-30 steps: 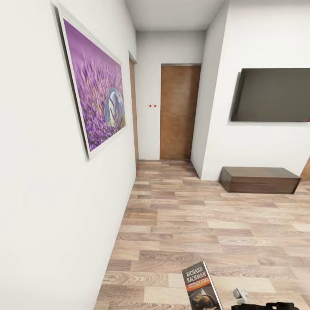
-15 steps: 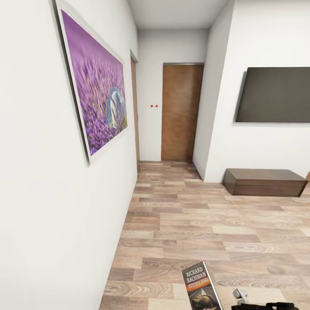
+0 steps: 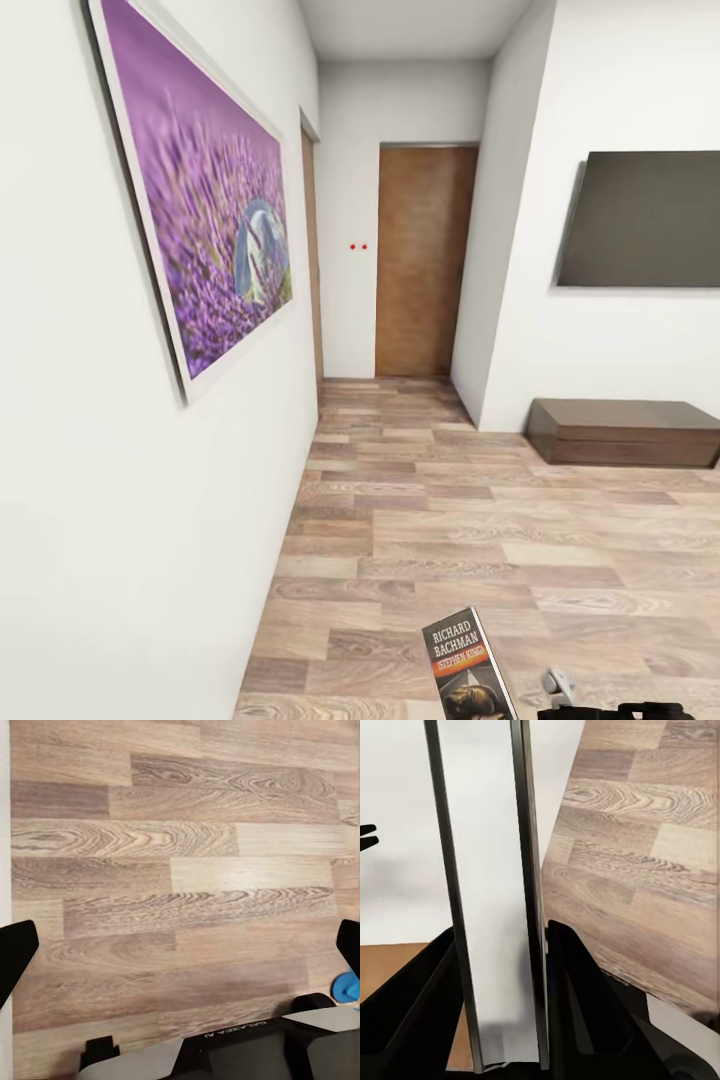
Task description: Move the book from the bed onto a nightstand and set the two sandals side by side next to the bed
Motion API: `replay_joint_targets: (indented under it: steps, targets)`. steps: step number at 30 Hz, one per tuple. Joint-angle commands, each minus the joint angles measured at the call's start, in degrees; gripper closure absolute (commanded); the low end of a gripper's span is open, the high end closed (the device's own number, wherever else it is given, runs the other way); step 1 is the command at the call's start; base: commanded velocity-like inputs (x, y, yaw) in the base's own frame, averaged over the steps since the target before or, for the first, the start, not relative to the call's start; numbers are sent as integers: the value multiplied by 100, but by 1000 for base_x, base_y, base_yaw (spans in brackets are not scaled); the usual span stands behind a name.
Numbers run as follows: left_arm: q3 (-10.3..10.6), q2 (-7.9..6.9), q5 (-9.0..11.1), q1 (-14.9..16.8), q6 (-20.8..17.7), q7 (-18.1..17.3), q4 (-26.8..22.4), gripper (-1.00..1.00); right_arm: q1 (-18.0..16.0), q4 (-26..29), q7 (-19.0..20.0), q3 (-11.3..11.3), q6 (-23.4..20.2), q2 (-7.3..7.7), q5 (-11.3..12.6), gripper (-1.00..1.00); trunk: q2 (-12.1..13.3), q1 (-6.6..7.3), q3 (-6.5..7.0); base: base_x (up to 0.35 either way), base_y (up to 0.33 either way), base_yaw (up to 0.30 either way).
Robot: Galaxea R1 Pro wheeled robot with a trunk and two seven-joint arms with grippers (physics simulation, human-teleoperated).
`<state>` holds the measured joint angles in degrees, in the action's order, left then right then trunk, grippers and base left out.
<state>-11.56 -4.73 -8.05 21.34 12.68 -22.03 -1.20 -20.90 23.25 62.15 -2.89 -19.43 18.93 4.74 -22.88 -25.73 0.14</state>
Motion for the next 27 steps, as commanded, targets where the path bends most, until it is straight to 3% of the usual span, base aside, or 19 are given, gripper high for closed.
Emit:
replay_joint_targets:
  steps: [1, 10, 18, 27]
  targets:
    - [-49, -1, -59, 2, 24, -12, 5, -100, -2, 4, 0, -26, -52, 5, 62, 100, -4, -5, -2, 329, 0, 0]
    - [-54, -1, -58, 2, 24, -12, 5, -100, -2, 4, 16, -28, -54, 5, 62, 100, -4, -5, -2, 303, 0, -44]
    - [-55, -1, -59, 2, 24, -12, 5, -100, -2, 4, 17, -28, -52, 5, 62, 100, -4, -5, -2, 39, 0, -224]
    - [-51, -1, -57, 2, 24, -12, 5, -100, -2, 4, 15, -28, -52, 5, 62, 100, -4, -5, -2, 65, 0, -24]
